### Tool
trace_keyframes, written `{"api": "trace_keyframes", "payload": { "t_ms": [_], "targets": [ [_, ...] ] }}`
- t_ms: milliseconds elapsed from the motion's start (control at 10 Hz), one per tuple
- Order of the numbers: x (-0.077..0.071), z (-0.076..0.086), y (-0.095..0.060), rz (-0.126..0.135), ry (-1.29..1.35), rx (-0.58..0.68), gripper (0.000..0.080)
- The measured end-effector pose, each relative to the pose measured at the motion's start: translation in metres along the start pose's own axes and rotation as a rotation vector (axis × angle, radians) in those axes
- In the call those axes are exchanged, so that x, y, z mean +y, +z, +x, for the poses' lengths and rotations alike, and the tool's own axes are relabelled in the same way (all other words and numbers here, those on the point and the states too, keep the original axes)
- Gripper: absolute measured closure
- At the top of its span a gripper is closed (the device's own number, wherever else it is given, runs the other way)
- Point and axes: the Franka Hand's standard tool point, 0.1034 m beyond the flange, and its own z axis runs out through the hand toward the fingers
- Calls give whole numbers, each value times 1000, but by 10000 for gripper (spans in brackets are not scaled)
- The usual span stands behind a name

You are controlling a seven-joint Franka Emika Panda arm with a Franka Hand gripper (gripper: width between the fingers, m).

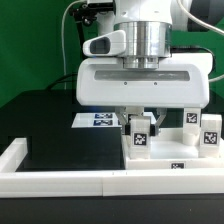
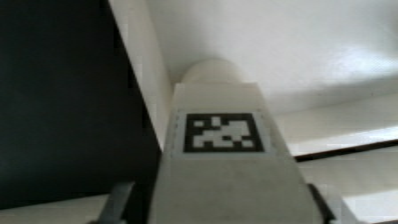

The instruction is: Assemble square table

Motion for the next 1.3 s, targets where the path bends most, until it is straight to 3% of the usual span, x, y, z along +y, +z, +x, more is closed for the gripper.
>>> {"api": "trace_keyframes", "payload": {
  "t_ms": [400, 1100, 1200, 1300],
  "targets": [
    [3, 0, 0, 0, 45, 1, 510],
    [27, 2, 1, -26, 383, 15, 505],
    [26, 2, 1, -26, 382, 15, 421],
    [26, 2, 1, -26, 382, 15, 245]
  ]
}}
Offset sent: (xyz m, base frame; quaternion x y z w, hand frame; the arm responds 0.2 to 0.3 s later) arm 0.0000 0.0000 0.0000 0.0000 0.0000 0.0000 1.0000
